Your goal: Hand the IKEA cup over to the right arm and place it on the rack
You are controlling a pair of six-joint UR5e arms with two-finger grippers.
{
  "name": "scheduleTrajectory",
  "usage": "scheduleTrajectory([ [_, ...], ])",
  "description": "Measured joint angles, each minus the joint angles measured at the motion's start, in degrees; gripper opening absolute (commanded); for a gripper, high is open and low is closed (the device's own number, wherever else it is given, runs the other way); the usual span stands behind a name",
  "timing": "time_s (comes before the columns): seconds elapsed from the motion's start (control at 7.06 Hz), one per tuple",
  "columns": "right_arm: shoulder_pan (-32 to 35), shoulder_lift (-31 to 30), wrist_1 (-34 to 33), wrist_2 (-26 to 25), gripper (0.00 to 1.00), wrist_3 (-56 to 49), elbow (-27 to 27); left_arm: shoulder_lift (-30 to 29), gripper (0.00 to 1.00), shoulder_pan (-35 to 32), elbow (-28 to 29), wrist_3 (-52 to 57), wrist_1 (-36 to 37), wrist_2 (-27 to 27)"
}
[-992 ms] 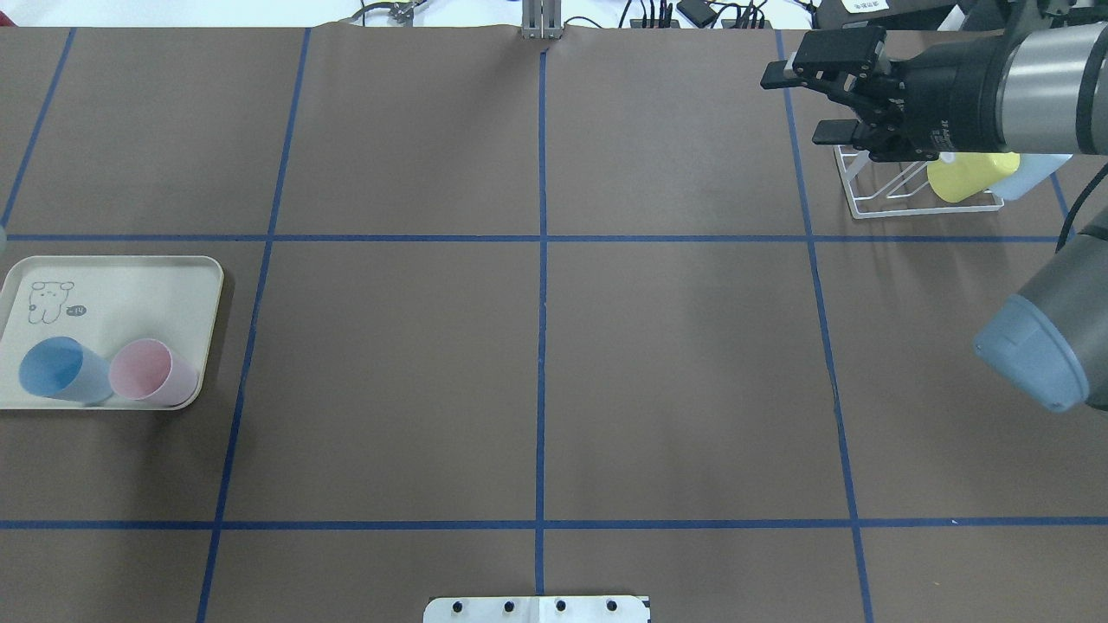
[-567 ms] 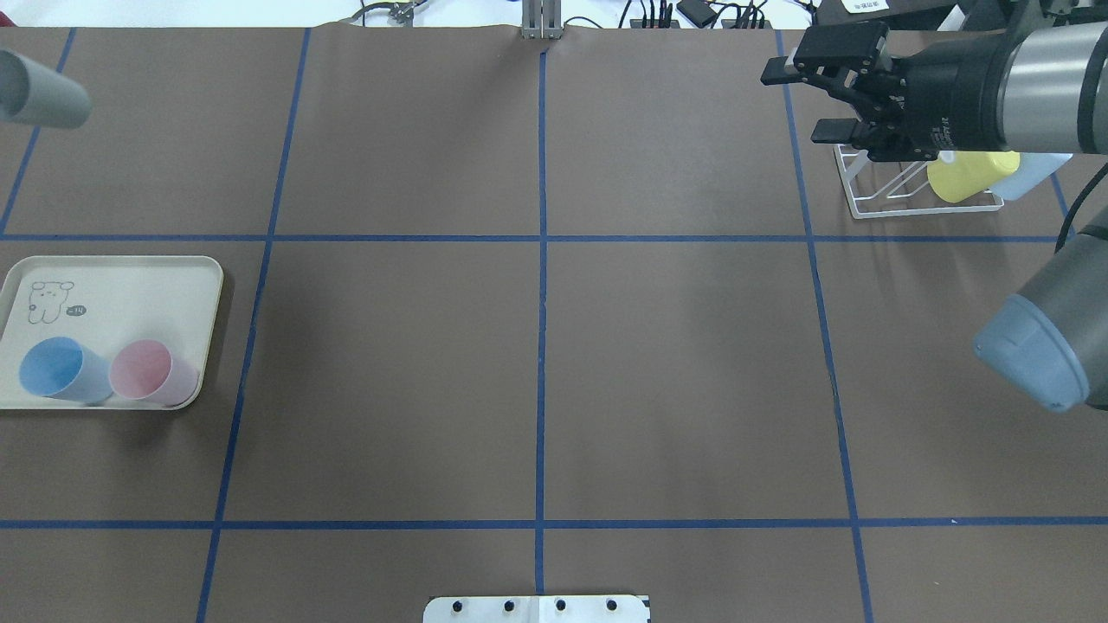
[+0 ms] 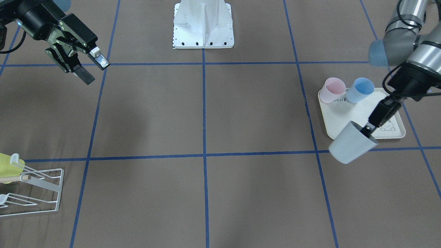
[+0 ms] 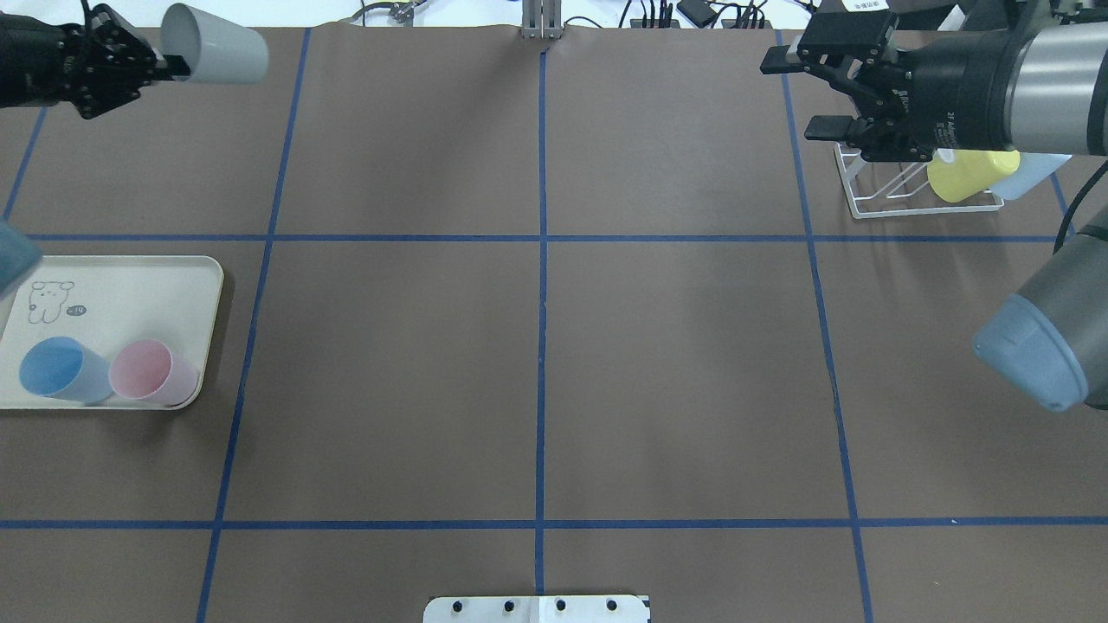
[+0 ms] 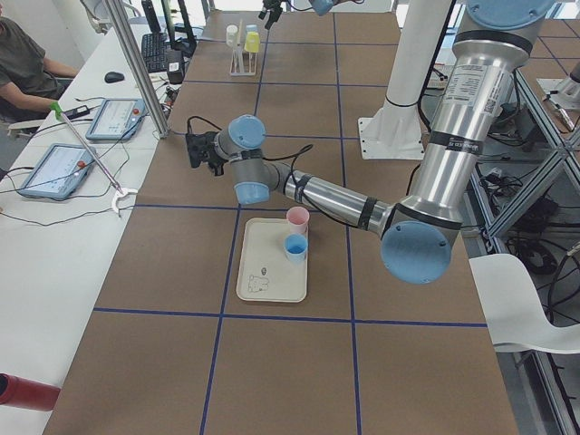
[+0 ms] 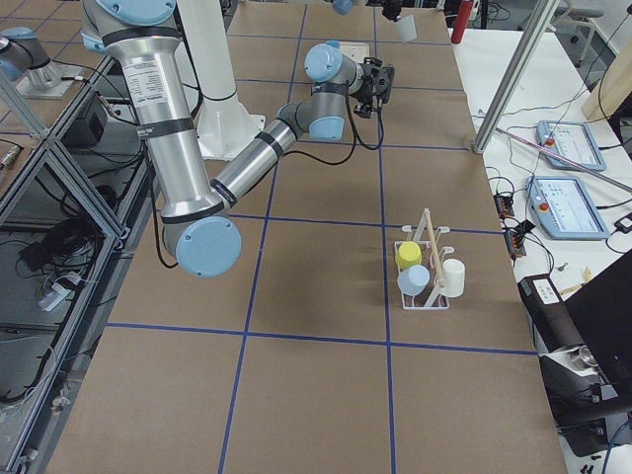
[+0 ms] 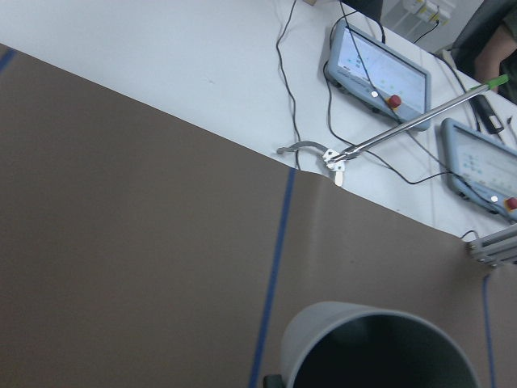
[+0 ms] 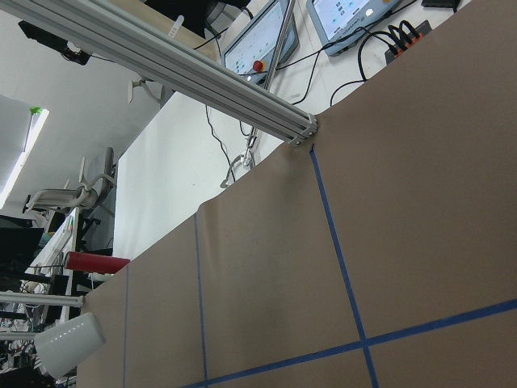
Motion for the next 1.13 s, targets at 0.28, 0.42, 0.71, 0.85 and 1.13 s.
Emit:
scheduleTrajectory([
  [0.28,-0.1,0.1,0.6,-0.1,1.0,2.3,0.0,-3.9,0.0,10.1,-0.1,-16.1,-7.0,12.0],
  [0.42,-0.1,0.6,1.3,-0.6,1.0,3.6,-0.2,-7.0,0.0,13.7,0.1,-22.1,-7.9,16.3],
  [0.71,-0.5,5.2,2.7,-3.0,1.0,10.0,-2.3,-12.1,0.0,18.9,0.6,-31.1,-10.6,22.8],
  [0.85,-1.7,7.8,2.9,-5.7,1.0,12.9,-3.4,-13.8,0.0,21.8,1.6,-33.3,-13.6,27.2],
  [1.13,-8.0,11.1,2.9,-15.5,1.0,15.1,-4.3,-16.7,0.0,24.9,4.9,-35.3,-17.9,32.9],
])
